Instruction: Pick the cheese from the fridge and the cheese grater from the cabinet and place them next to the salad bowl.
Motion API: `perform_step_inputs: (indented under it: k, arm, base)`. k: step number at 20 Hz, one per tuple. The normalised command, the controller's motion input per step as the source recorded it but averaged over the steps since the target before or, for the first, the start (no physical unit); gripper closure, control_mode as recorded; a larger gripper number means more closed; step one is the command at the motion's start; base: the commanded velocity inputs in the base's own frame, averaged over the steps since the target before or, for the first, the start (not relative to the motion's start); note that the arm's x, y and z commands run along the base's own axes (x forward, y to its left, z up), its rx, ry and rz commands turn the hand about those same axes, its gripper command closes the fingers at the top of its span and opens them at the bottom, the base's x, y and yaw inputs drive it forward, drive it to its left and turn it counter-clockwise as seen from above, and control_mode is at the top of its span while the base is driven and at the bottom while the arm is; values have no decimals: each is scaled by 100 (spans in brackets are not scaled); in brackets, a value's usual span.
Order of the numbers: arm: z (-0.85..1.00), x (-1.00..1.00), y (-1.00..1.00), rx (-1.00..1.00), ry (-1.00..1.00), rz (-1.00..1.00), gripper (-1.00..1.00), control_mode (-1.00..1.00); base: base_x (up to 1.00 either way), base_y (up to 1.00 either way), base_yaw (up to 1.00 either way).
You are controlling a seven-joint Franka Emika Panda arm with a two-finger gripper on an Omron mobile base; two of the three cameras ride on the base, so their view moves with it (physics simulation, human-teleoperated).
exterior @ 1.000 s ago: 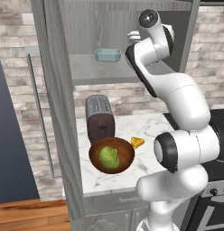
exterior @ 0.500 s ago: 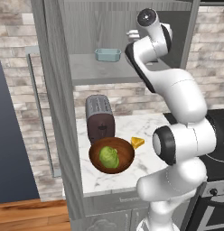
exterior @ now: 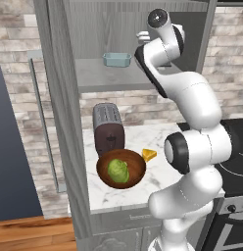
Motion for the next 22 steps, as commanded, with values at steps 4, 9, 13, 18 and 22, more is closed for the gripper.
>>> perform_step_inputs:
  k: [4,9,13,18,22]
  arm:
    - [0,14,0,0,0,0,-100,-100]
    - [0,2,-4,0,0,0,-100,-100]
    - [0,0,-3,0,0,0,-100,-100]
    - [2,0,0,0,0,0,-100,-100]
    - [6,0,0,0,0,0,-100,-100]
  base:
    - [0,0,0]
    - [0,0,0]
    - [0,0,0]
    - [0,0,0]
    - [0,0,0]
